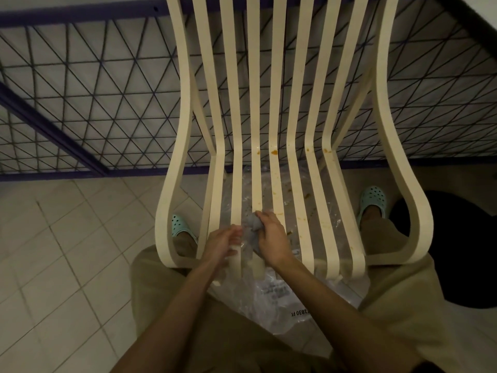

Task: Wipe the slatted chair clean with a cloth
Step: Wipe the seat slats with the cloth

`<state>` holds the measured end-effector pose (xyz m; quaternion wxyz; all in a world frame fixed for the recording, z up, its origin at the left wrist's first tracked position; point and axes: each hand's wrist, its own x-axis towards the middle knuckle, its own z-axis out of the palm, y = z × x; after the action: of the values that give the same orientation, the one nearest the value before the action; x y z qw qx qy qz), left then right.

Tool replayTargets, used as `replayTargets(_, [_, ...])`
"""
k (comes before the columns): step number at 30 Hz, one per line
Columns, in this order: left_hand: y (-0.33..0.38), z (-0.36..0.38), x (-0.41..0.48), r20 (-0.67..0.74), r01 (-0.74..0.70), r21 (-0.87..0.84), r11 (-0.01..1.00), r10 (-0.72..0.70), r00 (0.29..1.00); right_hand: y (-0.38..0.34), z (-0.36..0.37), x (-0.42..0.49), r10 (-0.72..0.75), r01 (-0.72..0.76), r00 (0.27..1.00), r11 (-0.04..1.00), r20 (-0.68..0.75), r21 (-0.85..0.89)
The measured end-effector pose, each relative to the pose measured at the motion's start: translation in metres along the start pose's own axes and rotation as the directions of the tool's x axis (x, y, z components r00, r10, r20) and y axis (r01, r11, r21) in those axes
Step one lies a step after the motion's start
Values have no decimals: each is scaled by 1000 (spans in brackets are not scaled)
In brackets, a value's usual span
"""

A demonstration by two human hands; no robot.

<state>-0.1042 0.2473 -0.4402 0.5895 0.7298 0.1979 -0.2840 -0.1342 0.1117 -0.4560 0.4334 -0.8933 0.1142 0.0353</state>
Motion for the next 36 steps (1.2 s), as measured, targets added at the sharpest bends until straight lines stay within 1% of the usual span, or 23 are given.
replayTargets(2, [-2, -8, 9, -56, -30, 5, 1000, 31, 998, 4, 15, 2, 5, -6, 1000, 993, -14, -114])
replayTargets(4, [-6, -13, 20, -58, -78, 57, 995, 81, 995, 7, 36, -7, 56, -41, 996, 973, 62, -226])
replayTargets(6, [-10, -16, 29, -62, -137, 121, 983, 145, 987, 11, 55, -19, 94, -57, 991, 938, 93, -341])
replayTargets(9, [-11, -14, 44, -77, -233, 256, 938, 260, 963, 17, 70, -26, 96, -64, 993, 917, 62, -394])
replayTargets(11, [-11, -12, 53, -67, -312, 382, 870, 363, 930, 22, 71, -22, 100, -65, 993, 907, 62, -416])
replayTargets(13, [-10, -10, 59, -40, -383, 492, 782, 460, 887, 25, 70, -19, 108, -61, 990, 906, 87, -419])
replayTargets(16, [-10, -9, 73, 43, -444, 666, 600, 562, 826, 25, 66, -15, 130, -73, 984, 918, 121, -391])
replayTargets(17, [-10, -8, 78, 67, -454, 690, 563, 575, 815, 24, 65, -14, 135, -78, 983, 920, 126, -383])
replayTargets(18, [-9, -7, 83, 77, -460, 690, 559, 575, 815, 24, 64, -11, 138, -80, 982, 924, 131, -373])
replayTargets(21, [-12, -1, 89, 69, -467, 637, 614, 558, 827, 23, 63, -4, 131, -73, 981, 933, 145, -352])
replayTargets(24, [-23, 13, 93, 22, -424, 618, 662, 525, 851, 26, 66, 8, 140, -90, 981, 940, 132, -329])
replayTargets(27, [-28, 30, 94, -40, -385, 583, 715, 499, 866, 29, 68, 19, 121, -85, 989, 941, 90, -328])
replayTargets(31, [-34, 34, 98, -50, -394, 574, 718, 511, 858, 30, 70, 33, 125, -100, 991, 940, 56, -326])
replayTargets(33, [-36, 32, 101, -47, -398, 572, 717, 514, 857, 29, 69, 42, 125, -95, 990, 939, 70, -331])
replayTargets(36, [-38, 32, 105, -47, -408, 549, 730, 514, 857, 28, 64, 59, 144, -86, 981, 920, 126, -383])
